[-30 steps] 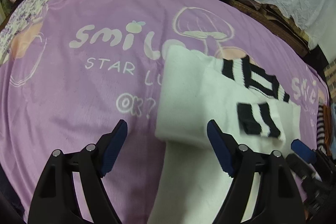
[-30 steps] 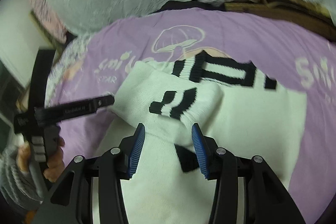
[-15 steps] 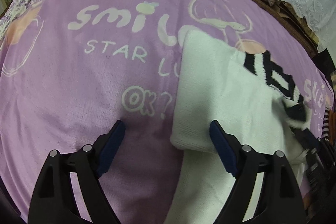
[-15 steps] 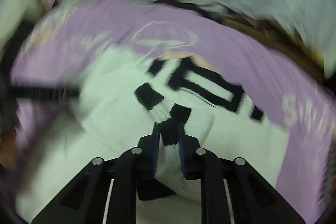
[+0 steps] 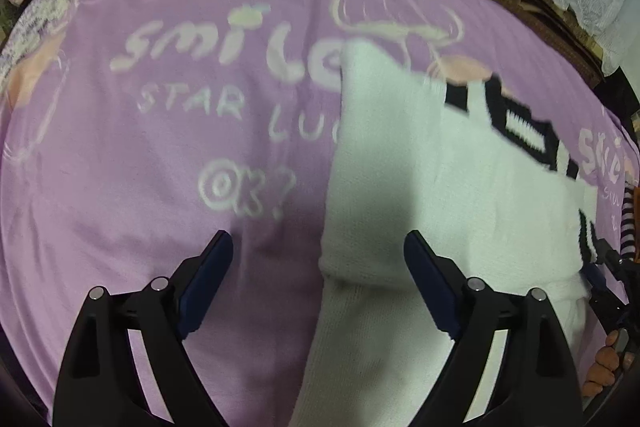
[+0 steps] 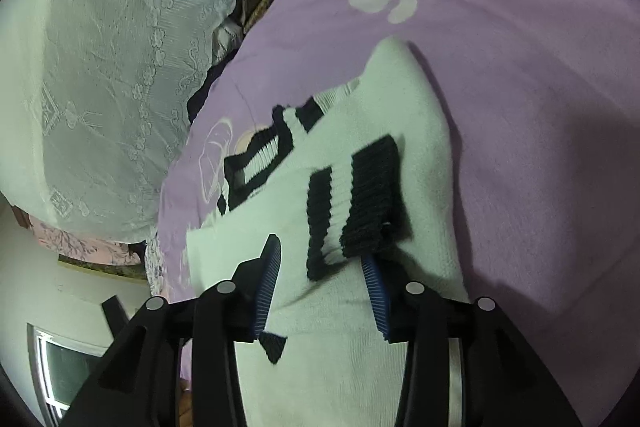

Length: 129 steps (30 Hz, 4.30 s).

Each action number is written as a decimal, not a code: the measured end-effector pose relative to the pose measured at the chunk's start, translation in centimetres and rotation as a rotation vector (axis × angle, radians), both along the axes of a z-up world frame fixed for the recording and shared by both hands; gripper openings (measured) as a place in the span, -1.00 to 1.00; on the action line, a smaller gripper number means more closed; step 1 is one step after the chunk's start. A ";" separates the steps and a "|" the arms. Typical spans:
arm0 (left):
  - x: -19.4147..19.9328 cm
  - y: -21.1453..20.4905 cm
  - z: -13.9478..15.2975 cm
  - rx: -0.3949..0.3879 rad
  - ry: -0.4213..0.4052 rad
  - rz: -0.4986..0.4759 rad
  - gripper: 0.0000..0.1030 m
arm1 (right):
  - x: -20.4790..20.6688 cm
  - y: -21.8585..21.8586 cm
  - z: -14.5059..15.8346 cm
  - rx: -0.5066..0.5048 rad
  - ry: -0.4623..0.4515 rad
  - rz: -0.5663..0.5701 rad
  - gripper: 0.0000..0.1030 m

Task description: Fold small clothes

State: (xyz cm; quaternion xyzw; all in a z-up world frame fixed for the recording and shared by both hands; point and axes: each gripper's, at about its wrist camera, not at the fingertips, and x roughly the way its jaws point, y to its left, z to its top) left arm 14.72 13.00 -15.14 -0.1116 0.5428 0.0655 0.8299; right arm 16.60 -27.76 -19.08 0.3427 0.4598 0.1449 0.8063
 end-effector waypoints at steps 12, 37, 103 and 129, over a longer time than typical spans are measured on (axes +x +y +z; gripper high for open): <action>2.7 -0.1 -2.0 0.023 0.044 0.012 0.76 | -0.1 0.2 -0.5 -0.203 -0.009 0.034 -0.63; 7.9 -2.5 -3.3 0.040 0.037 -0.060 0.92 | 4.8 3.5 0.1 -0.286 -0.066 0.092 -0.83; -25.5 -1.7 -1.8 -0.056 0.129 -0.374 0.91 | -28.9 1.2 0.8 -0.564 -0.081 0.362 -0.22; -24.3 -2.4 -3.5 -0.368 0.140 -0.380 0.41 | -28.9 1.4 -1.4 -0.350 0.006 0.396 -0.02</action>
